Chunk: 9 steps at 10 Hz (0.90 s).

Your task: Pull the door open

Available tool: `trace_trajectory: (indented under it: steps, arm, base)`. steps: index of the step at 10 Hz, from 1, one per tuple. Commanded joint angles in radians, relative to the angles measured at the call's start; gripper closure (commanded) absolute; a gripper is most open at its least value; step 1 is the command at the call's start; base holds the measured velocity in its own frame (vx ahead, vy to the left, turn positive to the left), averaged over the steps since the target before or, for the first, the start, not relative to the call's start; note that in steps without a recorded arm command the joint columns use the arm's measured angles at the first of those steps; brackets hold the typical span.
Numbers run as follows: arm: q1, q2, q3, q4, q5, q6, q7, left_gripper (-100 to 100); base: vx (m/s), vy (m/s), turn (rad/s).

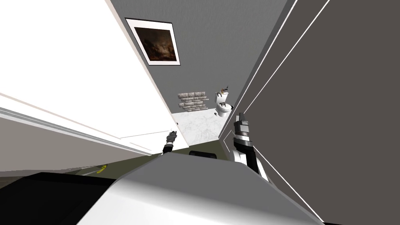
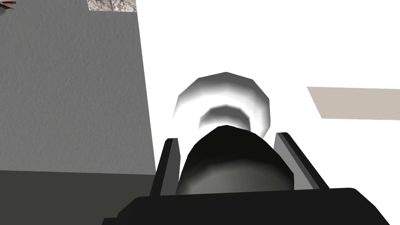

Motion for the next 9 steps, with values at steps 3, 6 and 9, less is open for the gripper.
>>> trace_trajectory:
  steps: [3, 6, 9]
  arm:
    - [0.0, 0.003, -0.01, 0.002, 0.025, -0.001, 0.084, 100]
    - [-0.002, 0.008, -0.02, 0.005, 0.053, -0.002, 0.168, 100]
    - [-0.003, 0.012, -0.026, 0.007, 0.073, -0.003, 0.231, 100]
  base:
    - [-0.034, 0.012, -0.043]
    - [-0.037, 0.01, -0.057]
    - [-0.034, 0.011, -0.044]
